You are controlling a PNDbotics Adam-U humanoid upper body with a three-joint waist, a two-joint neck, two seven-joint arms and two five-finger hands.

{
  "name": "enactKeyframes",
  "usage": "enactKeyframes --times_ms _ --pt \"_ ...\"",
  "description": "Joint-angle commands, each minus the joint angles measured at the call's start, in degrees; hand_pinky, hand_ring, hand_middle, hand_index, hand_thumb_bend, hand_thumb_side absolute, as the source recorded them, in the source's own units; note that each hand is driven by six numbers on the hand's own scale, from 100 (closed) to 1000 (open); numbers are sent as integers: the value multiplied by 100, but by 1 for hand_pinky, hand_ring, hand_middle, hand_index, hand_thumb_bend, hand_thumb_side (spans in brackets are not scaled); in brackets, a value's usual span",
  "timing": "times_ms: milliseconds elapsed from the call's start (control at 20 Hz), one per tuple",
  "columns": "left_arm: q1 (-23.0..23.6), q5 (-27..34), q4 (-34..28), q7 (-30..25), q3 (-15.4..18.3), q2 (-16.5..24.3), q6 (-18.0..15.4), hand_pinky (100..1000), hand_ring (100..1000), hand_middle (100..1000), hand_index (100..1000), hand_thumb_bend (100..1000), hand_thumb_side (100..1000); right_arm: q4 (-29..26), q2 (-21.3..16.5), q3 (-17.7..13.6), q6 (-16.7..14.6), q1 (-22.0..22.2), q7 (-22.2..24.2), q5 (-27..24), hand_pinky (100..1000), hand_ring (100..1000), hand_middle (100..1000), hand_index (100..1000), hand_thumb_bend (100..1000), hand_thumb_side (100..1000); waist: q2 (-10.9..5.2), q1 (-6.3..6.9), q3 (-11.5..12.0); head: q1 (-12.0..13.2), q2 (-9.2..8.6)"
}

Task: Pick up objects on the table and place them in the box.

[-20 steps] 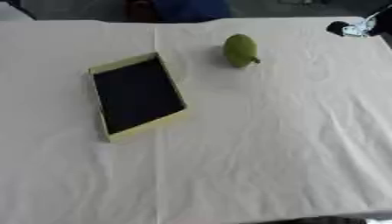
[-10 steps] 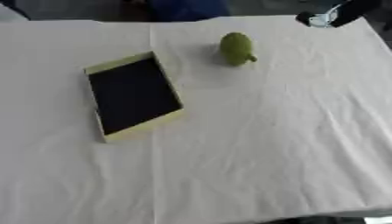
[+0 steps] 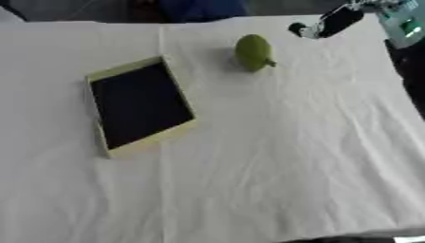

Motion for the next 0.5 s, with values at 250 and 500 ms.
enactKeyframes --times_ms 250,500 --pt "-134 42 -87 -34 -19 41 -18 720 687 652 805 506 100 263 179 -115 -1439 -164 1358 462 898 944 889 942 226 173 -54 -1 56 -86 -77" --pt "-160 63 -87 -47 -36 18 -21 720 685 650 804 501 100 376 319 -184 -1439 -197 1312 661 902 948 893 948 252 165 -16 -4 104 -136 -88"
